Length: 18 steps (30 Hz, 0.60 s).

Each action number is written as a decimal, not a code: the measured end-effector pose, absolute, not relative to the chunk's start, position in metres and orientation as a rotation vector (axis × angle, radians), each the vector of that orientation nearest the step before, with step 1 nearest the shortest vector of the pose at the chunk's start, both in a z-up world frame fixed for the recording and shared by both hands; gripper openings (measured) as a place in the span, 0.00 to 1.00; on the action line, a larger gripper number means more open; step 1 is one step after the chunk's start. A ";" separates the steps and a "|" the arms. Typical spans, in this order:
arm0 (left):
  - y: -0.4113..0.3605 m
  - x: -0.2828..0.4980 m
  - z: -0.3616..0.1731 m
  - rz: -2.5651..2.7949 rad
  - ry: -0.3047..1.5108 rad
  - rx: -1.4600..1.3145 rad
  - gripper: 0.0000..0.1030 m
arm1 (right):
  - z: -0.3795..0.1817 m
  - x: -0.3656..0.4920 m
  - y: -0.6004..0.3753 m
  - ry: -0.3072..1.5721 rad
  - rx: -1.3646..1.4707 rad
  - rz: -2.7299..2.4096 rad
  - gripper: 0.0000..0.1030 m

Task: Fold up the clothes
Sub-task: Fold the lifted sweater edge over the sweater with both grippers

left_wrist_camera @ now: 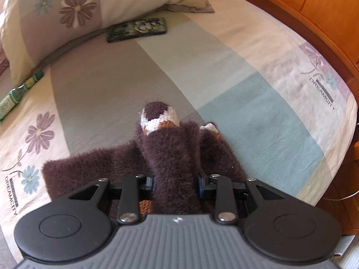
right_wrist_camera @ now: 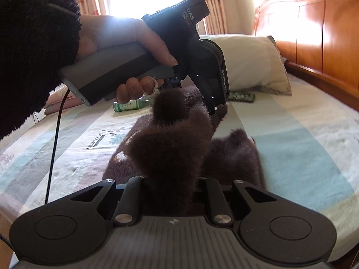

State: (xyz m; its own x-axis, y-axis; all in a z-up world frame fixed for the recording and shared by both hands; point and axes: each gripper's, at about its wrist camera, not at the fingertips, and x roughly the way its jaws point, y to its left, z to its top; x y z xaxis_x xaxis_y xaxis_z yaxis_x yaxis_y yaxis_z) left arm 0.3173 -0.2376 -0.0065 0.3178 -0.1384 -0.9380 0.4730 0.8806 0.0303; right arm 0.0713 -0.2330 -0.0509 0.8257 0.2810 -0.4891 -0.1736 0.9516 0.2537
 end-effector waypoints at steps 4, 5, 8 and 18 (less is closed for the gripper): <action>-0.249 0.319 -0.019 -0.418 1.203 0.342 0.30 | -0.059 0.076 -0.252 0.597 0.303 0.247 0.19; -0.251 0.320 -0.021 -0.419 1.207 0.343 0.30 | -0.061 0.078 -0.255 0.605 0.320 0.250 0.19; -0.253 0.322 -0.026 -0.418 1.218 0.340 0.31 | -0.065 0.084 -0.263 0.624 0.364 0.253 0.19; -0.252 0.329 -0.017 -0.427 1.205 0.306 0.46 | -0.063 0.086 -0.267 0.654 0.413 0.265 0.20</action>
